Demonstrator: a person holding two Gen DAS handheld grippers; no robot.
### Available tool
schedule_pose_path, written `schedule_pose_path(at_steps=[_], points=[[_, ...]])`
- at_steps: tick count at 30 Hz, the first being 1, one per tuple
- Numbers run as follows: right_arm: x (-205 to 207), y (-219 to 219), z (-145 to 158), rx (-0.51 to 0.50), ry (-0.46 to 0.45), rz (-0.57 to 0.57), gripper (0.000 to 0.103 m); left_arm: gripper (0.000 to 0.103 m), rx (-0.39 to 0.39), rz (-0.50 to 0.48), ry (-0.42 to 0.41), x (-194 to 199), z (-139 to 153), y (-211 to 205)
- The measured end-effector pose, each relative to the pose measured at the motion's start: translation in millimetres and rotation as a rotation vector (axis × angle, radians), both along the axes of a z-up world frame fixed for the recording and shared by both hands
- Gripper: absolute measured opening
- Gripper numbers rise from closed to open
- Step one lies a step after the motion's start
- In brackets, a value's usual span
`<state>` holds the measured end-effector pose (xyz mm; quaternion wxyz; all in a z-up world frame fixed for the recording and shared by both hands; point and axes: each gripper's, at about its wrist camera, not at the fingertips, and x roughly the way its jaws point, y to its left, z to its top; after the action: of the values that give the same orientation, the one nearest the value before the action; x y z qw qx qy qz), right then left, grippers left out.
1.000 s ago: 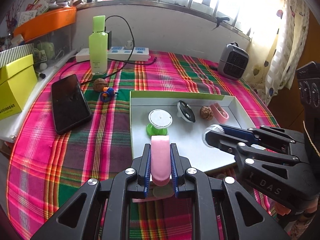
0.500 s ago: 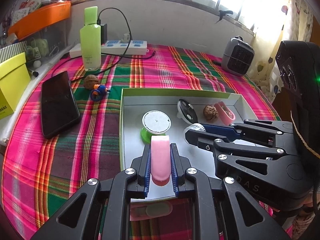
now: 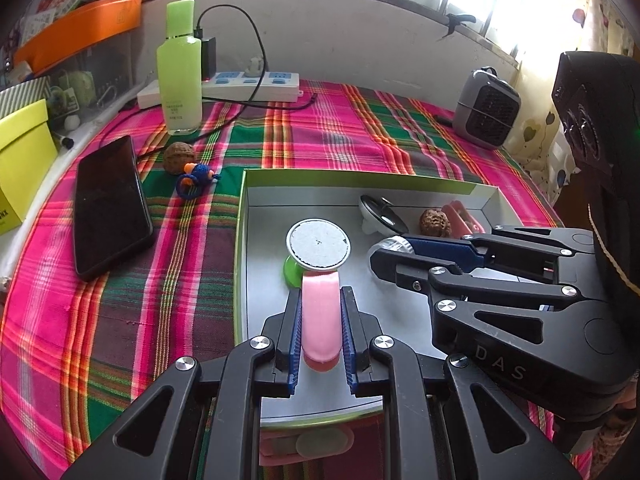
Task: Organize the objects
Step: 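Lower and open the left tool to release the pink clip while the right tool releases the jar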
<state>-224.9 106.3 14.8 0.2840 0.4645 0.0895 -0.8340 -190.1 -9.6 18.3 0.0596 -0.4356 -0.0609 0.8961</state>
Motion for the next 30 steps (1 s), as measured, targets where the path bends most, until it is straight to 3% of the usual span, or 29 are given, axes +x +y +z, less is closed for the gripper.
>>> schedule_pose_path(at_steps=[30], points=[[-3.9, -1.4, -6.1, 0.025, 0.011, -0.008, 0.02, 0.016, -0.037, 0.009, 0.0, -6.6, -1.9, 1.0]])
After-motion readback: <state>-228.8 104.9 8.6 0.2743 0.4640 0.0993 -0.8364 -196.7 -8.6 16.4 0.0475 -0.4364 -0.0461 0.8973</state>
